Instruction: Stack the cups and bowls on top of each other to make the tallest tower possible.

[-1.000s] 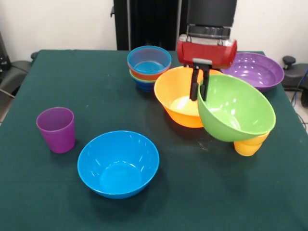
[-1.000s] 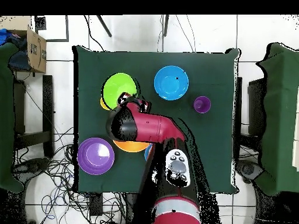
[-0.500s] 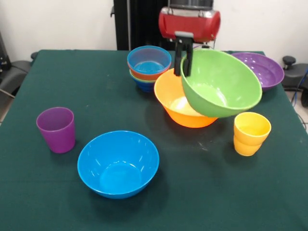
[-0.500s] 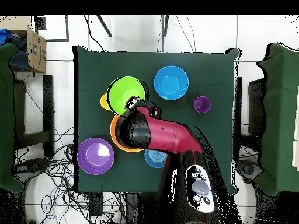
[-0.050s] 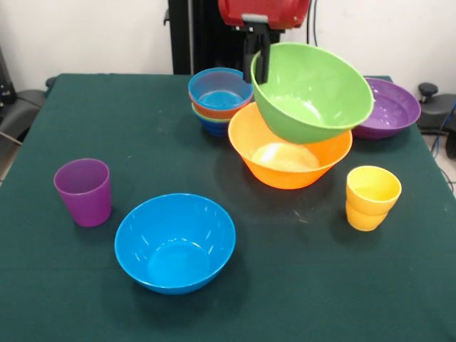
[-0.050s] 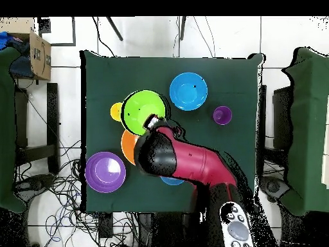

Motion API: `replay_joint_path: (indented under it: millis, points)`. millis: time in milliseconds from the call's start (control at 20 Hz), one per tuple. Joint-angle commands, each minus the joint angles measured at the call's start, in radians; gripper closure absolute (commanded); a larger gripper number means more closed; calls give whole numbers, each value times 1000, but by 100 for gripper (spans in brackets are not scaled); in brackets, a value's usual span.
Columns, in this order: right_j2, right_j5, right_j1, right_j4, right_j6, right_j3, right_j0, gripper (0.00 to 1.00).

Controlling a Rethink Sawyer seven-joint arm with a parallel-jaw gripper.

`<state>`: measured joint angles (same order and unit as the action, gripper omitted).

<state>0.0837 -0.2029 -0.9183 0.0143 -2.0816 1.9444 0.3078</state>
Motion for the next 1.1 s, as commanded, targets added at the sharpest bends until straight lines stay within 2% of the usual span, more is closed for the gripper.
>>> replay_joint_path:
  millis: [50,250,500,850,1100]
  points:
    - [102,-125,-44,-72,38,135,21,100]
    - [111,-99,-48,-90,49,183,47,100]
    - [81,-75,-39,-123,32,223,54,100]
    - [93,-35,-30,-167,27,274,106,100]
    - [117,-1,-26,-214,38,305,168,100]
